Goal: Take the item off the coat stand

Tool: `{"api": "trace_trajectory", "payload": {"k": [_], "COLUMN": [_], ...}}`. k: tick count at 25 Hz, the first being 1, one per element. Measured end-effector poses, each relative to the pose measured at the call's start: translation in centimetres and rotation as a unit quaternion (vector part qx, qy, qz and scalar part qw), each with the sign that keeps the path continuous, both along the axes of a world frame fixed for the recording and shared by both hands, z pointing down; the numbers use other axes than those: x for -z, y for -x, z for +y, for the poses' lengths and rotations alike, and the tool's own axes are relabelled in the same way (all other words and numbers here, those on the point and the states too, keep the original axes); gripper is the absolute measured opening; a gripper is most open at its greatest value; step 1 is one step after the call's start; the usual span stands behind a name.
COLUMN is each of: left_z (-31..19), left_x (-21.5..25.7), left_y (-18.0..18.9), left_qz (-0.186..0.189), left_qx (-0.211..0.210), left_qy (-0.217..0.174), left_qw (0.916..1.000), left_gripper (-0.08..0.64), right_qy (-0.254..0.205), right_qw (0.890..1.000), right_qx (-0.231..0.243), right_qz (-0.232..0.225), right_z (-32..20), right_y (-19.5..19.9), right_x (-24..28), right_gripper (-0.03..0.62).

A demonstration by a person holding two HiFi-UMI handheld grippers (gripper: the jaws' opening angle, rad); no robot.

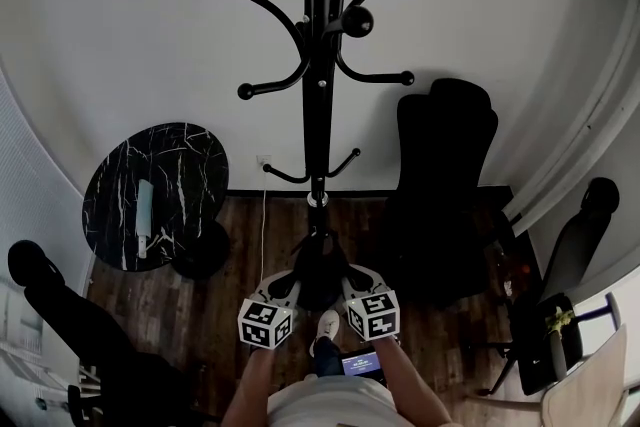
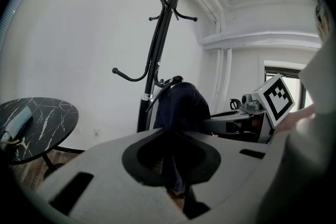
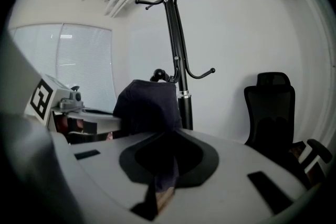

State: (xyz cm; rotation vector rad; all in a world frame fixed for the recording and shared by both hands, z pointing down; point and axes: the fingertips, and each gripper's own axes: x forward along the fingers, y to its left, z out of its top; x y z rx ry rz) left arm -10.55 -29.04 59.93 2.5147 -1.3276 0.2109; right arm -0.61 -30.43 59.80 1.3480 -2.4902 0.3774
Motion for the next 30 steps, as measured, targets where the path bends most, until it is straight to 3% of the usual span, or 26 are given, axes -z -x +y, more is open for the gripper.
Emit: {"api": "trace_trajectory", "payload": {"k": [30], "left_z": [4.0], "left_x": [4.1], "left_y": [0.1], "left_qz": [0.037], "left_qx": [0.011], "left_qy": [-0.035], "left_qw": [0.9987], "left_gripper": [0.031], "right_qy": [-0.041], "right_qw": [0.999], "right_qx": [0.002], "right_qz": [-0.014], "right_z": [4.2], "right_y": [-0.1], "right_x": [3.7], "right_gripper": [0.029]}}
